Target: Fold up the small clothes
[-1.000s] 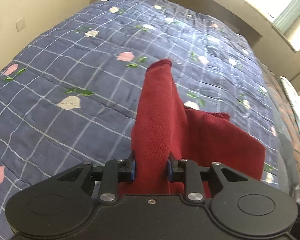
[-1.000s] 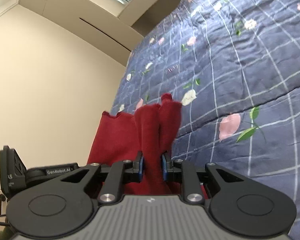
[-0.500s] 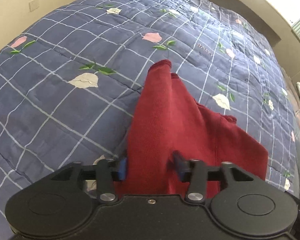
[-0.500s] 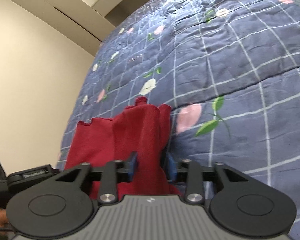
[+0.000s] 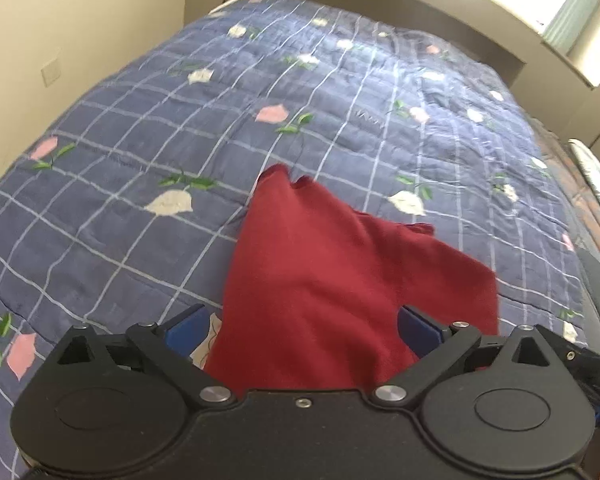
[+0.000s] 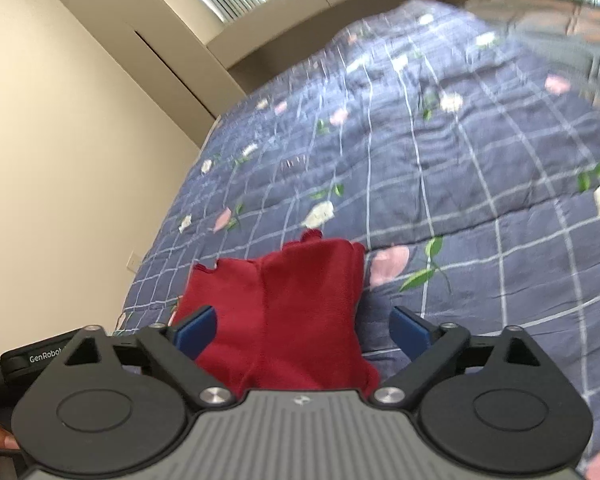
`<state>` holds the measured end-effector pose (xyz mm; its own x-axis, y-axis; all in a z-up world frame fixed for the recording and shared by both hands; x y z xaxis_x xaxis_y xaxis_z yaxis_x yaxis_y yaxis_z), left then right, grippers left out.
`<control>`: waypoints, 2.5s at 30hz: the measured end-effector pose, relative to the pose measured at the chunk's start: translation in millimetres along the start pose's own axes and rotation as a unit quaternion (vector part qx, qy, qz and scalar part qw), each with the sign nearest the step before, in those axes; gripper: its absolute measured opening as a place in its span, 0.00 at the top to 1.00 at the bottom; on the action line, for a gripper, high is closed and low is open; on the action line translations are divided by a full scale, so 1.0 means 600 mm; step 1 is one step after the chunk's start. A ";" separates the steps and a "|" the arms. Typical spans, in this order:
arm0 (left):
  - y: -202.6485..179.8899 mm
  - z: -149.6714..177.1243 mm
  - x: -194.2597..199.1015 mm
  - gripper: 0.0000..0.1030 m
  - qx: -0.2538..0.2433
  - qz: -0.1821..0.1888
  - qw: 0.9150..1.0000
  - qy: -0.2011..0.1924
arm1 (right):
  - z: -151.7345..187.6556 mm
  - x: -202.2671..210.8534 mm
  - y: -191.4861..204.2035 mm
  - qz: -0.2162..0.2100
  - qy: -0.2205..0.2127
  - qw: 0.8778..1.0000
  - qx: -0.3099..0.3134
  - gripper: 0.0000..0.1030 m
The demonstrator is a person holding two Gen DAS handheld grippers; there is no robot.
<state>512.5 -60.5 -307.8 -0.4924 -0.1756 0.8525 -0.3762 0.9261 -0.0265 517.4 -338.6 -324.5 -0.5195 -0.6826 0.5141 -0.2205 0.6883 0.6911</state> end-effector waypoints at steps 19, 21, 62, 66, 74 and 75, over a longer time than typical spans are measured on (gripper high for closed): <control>0.136 0.109 0.341 0.01 -0.066 0.010 0.989 -0.135 | 0.123 0.307 0.291 0.052 -0.113 0.987 0.103 0.00; 0.159 0.128 0.386 0.01 -0.074 0.010 0.987 -0.142 | 0.140 0.343 0.322 0.060 -0.107 0.985 0.120 0.00; 0.284 0.350 0.655 0.01 -0.098 -0.021 0.985 -0.140 | 0.335 0.527 0.432 0.089 0.007 0.986 0.142 0.00; 0.279 0.350 0.657 0.01 -0.100 -0.019 0.985 -0.142 | 0.330 0.530 0.431 0.089 0.003 0.986 0.142 0.00; 0.275 0.351 0.660 0.01 -0.102 -0.019 0.984 -0.144 | 0.328 0.531 0.429 0.087 0.003 0.986 0.140 0.00; 0.274 0.351 0.659 0.01 -0.102 -0.020 0.984 -0.143 | 0.328 0.532 0.428 0.086 0.003 0.986 0.139 0.00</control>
<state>90.6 -47.9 -85.1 -0.6928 -0.2721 0.6678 -0.2479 0.9595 0.1339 132.5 -331.0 -82.9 -0.5637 -0.5502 0.6160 -0.3483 0.8346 0.4268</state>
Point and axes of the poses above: each gripper's, at about its wrist camera, not at the fingertips, and x roughly against the way its jaws point, y to its left, z to its underside, the point moved 10 cm from there along -x, roughly the way its jaws point, and after that the axes turned 12 degrees about -z, right-handed, at the moved point
